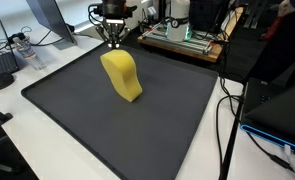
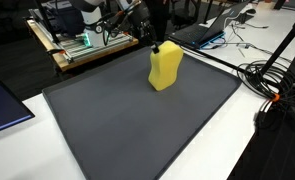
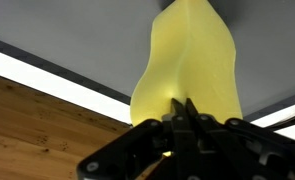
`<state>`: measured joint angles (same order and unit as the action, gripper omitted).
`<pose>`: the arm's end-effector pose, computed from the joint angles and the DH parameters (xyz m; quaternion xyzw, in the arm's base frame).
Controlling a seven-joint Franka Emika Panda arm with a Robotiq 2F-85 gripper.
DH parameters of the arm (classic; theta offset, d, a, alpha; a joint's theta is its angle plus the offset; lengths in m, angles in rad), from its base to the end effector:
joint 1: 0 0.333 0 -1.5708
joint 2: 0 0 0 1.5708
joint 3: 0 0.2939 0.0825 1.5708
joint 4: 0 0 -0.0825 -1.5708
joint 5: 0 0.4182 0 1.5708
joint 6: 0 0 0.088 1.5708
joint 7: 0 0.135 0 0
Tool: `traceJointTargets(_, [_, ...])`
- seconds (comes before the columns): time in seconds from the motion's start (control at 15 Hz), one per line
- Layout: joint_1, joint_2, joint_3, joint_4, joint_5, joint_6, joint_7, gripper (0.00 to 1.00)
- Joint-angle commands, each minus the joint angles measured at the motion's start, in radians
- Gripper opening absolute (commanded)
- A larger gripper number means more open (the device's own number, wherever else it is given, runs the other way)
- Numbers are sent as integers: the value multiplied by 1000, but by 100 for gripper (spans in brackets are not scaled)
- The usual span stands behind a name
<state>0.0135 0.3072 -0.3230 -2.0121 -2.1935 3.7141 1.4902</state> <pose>0.5311 -0.0442 0.2530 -0.9115 -0.2954 -0.2846 0.0316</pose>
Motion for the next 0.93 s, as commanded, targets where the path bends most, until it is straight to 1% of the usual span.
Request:
traceJointTargets(0.0, [35,5,-26,-4,-51,-23,60,4])
traceJointTargets(0.13, [39,2,-28,-4,-52,-23,64,5])
traceJointTargets(0.6, [46,2,-31,0,-54,-8,55,2])
traceJointTargets(0.67, [45,0,-31,-1,-51,-6,55,29])
traceJointTargets(0.73, [44,-1,-31,0,-52,1,53,29])
traceJointTargets(0.87, [49,-8,-35,-5,-62,-4,57,42])
